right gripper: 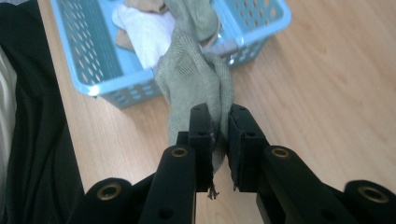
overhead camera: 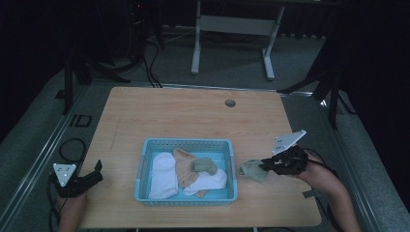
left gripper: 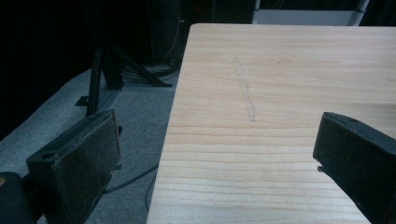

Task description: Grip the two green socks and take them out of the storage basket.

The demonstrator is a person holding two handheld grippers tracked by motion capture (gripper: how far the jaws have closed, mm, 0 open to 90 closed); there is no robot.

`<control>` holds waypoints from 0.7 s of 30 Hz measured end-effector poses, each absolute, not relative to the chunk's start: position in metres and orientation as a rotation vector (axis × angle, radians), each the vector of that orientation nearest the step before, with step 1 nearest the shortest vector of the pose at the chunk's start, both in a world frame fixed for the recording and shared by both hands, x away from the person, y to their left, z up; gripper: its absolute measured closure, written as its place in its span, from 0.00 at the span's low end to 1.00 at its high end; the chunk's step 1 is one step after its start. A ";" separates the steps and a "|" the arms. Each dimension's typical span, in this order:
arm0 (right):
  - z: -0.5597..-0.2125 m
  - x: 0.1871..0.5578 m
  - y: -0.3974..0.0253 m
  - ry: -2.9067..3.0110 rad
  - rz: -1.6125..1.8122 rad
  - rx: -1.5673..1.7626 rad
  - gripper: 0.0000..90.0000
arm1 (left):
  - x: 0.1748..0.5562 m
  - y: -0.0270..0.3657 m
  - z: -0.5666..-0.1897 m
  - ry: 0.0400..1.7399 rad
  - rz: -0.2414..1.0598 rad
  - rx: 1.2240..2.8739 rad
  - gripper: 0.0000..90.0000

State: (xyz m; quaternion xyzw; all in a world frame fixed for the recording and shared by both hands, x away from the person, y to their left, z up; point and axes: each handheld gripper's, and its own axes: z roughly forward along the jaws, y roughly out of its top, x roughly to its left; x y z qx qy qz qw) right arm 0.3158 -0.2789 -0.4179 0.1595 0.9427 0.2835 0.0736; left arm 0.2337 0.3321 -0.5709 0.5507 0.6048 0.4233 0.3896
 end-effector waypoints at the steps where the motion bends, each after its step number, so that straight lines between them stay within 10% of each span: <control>1: -0.418 0.316 -0.279 2.830 0.851 0.479 0.90 | 0.234 0.332 -0.571 1.537 1.075 1.400 0.00; 21: -0.504 0.319 -0.322 2.895 0.739 0.747 0.89 | 0.234 0.332 -0.571 1.538 1.078 1.399 0.00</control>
